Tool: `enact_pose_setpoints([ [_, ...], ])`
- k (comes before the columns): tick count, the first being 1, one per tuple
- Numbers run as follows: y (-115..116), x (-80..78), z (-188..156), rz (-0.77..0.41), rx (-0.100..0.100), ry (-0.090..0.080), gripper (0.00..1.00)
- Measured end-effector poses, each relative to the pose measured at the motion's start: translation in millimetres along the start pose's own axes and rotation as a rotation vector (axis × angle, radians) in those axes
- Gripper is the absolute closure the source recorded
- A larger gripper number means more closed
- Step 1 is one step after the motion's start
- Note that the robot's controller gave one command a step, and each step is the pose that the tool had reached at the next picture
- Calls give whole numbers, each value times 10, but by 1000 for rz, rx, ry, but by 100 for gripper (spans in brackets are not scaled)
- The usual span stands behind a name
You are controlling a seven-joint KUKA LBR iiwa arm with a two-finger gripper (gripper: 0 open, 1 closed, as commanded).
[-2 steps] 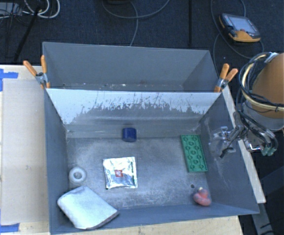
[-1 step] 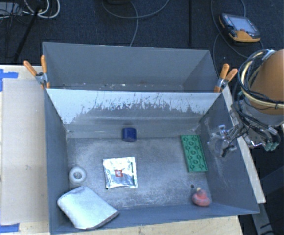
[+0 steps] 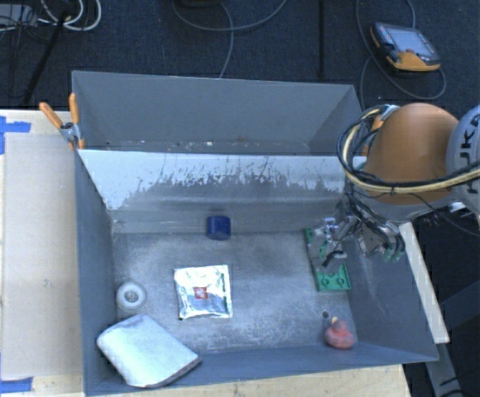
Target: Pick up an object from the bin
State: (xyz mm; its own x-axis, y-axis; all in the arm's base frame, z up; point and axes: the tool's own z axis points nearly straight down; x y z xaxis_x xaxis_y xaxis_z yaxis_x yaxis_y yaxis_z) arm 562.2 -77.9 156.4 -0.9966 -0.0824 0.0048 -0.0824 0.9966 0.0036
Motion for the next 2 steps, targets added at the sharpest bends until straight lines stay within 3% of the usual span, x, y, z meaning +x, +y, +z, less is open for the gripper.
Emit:
enact_pose_setpoints([
  [1,-220,-33,-1568,-54,7,-15,100],
  [2,-191,154,-358,113,1,2,100],
])
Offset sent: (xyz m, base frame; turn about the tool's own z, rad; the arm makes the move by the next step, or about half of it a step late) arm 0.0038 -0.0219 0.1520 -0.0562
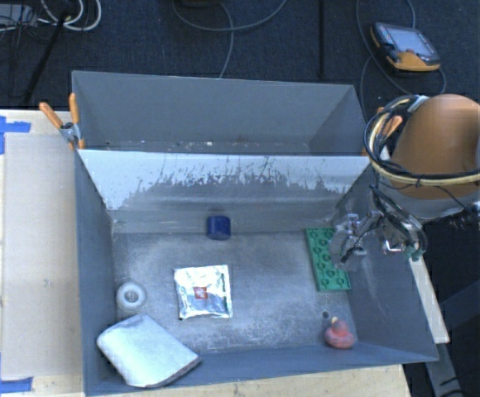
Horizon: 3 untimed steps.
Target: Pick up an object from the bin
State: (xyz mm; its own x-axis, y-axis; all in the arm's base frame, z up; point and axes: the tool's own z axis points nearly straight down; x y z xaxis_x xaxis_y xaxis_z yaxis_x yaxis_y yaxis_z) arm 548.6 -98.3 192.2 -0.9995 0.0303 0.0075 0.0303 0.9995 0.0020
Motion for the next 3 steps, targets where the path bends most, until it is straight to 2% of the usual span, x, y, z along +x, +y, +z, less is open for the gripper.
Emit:
enact_pose_setpoints([
  [1,167,79,1191,199,0,0,100],
  [2,163,59,1157,196,1,-6,0],
  [3,-474,1,1097,62,3,-9,0],
])
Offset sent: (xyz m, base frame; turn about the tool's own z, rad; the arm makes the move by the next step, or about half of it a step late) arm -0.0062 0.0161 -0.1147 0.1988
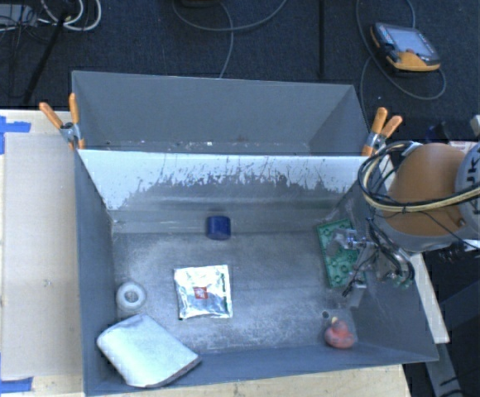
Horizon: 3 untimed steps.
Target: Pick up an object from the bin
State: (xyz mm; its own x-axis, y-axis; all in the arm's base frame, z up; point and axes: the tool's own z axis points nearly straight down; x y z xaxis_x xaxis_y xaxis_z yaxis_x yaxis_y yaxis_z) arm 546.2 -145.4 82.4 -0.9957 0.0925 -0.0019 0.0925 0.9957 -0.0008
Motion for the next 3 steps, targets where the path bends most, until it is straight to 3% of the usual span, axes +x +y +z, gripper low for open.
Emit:
enact_pose_setpoints([
  [1,15,2,3,-2,-1,1,100],
  [2,-16,-8,-1505,-282,1,-7,100],
  [3,-22,5,-1468,-277,-1,0,0],
])
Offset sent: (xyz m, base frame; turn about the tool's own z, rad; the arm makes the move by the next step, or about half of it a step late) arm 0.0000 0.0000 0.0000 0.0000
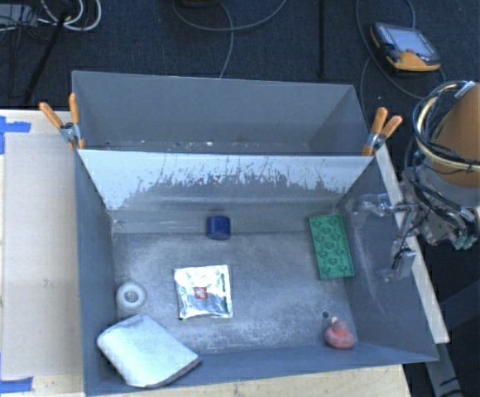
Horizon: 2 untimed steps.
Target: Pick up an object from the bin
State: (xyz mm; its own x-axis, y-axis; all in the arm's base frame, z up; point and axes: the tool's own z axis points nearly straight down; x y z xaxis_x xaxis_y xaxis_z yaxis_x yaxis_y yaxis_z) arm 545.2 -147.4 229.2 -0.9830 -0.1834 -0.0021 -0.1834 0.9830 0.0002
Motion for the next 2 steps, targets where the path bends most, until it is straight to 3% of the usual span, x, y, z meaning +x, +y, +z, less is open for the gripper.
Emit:
enact_pose_setpoints([
  [1,-34,-181,1632,42,-3,3,0],
  [2,-35,-201,1575,42,-2,-3,100],
])
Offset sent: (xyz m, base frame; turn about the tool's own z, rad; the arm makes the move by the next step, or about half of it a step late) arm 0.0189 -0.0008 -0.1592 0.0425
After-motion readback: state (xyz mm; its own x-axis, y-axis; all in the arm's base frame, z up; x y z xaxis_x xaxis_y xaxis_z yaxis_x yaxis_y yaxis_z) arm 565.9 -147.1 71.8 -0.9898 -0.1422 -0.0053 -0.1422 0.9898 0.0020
